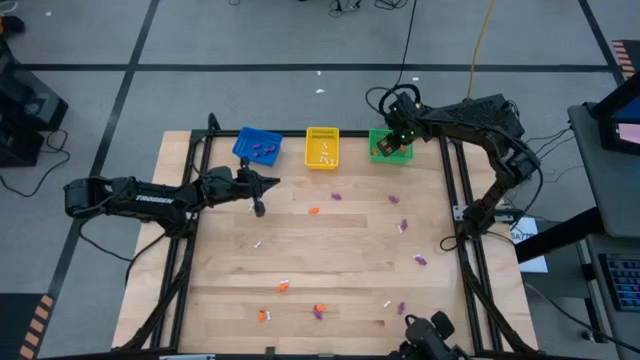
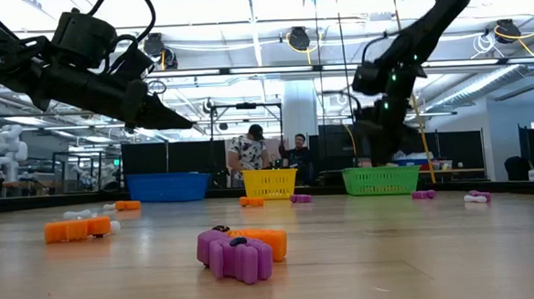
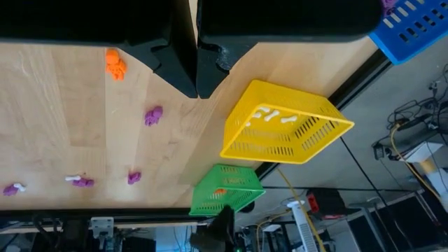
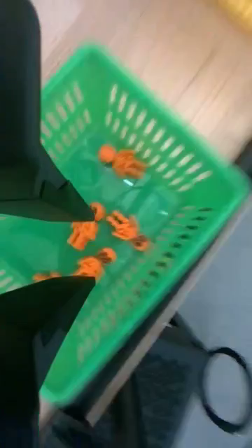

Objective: Sort Halloween decoration
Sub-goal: Put the orange skeleton toy into the green bin, then put the white bone toy into the yellow bin

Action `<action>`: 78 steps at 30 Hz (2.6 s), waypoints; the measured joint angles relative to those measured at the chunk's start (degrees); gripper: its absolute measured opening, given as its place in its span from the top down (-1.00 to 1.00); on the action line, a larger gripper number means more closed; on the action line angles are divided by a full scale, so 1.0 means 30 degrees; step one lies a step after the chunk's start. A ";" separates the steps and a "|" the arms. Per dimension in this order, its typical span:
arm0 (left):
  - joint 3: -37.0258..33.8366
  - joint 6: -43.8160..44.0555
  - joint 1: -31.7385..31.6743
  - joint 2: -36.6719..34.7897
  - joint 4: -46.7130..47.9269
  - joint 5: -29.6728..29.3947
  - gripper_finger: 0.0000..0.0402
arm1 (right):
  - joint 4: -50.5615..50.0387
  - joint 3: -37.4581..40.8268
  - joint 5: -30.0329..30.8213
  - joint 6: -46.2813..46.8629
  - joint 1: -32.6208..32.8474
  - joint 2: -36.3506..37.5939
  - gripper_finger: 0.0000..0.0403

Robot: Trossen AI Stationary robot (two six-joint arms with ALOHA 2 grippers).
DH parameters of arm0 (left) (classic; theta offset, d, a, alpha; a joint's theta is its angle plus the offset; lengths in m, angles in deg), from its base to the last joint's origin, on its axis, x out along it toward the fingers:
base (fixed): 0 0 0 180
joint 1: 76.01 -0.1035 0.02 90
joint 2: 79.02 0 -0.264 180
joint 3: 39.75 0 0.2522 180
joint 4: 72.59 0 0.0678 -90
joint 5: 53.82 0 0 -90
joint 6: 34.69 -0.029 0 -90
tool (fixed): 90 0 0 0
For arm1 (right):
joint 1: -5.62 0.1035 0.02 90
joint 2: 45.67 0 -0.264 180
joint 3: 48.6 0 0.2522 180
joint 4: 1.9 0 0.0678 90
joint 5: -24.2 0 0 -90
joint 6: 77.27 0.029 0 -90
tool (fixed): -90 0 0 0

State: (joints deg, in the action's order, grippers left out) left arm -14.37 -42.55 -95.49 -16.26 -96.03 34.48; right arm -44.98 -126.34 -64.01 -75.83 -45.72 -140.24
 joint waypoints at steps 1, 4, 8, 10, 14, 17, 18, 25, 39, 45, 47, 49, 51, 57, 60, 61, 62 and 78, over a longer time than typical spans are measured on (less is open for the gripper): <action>0.0000 0.0000 0.0000 0.0000 0.0004 -0.0001 1.00 | 0.0060 -0.0032 -0.0029 -0.0204 0.0134 0.0378 0.38; 0.0000 0.0000 0.0000 0.0000 0.0018 -0.0004 1.00 | 0.0251 -0.0046 -0.0037 -0.0652 0.0718 0.1721 0.49; 0.0030 0.0013 0.0000 0.0000 0.0003 -0.0004 1.00 | 0.1535 0.0706 -0.0037 -0.0809 0.1439 0.3177 0.78; 0.0217 0.0022 0.0051 0.0000 0.0114 -0.0004 1.00 | 0.3025 0.1513 -0.0037 -0.0796 0.1907 0.3638 0.93; 0.0645 0.0045 0.0168 0.0000 0.0301 -0.0004 1.00 | 0.6963 0.3879 -0.0153 -0.0755 0.3245 0.4301 0.96; 0.1393 0.0472 0.0168 -0.0007 0.1662 -0.0004 1.00 | 1.0117 0.5637 -0.0161 -0.0402 0.4478 0.4546 0.99; 0.1776 0.0564 0.0168 -0.0007 0.2620 -0.0004 1.00 | 1.1093 0.6158 -0.0140 -0.0227 0.4933 0.4638 0.99; 0.3851 0.1446 0.0124 -0.0007 0.8280 0.0152 1.00 | 1.7126 0.8099 0.0506 0.0002 0.7588 0.4853 1.00; 0.7967 0.2144 0.1829 -0.0007 1.9262 0.0452 1.00 | 1.8826 0.8128 0.0320 -0.1933 0.9292 0.4846 1.00; 0.8087 0.6550 0.1960 -0.0007 2.1767 -0.1449 1.00 | 1.8837 0.8128 0.0320 -0.1867 0.9285 0.4846 1.00; 0.8087 0.7389 0.1836 -0.0007 2.2365 -0.1465 0.99 | 1.8833 0.8128 0.0320 -0.1822 0.9285 0.4846 1.00; 0.8087 0.8282 0.1667 0.0000 2.2939 -0.1454 0.93 | 1.8833 0.8128 0.0320 -0.1718 0.9285 0.4846 1.00; 0.8087 0.9131 0.1539 0.0000 2.3397 -0.1454 0.83 | 1.8833 0.8128 0.0320 -0.1714 0.9285 0.4846 1.00; 0.8087 1.1147 0.0580 0.0083 2.3951 -0.1989 0.47 | 1.8830 0.8128 0.0313 -0.1696 0.9292 0.4846 1.00; 0.8087 1.1170 -0.0159 0.0686 2.4673 -0.1392 0.38 | 1.8826 0.8128 0.0313 -0.1405 0.9299 0.4846 1.00; 0.8087 1.1180 -0.0363 0.1003 2.4845 -0.1133 0.37 | 1.8826 0.8128 0.0313 -0.1310 0.9293 0.4846 1.00; 0.8087 1.1183 -0.0513 0.1355 2.4877 -0.0847 0.37 | 1.8833 0.8128 0.0313 -0.1284 0.9297 0.4846 1.00; 0.8072 1.0838 -0.0947 0.5579 2.5527 0.0557 0.37 | 1.8804 0.8128 0.0313 -0.1233 0.9292 0.4846 1.00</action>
State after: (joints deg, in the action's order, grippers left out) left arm 9.85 -10.04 -98.34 0.47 -19.45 36.15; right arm 11.43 -101.96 -63.08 -79.53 -17.84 -125.70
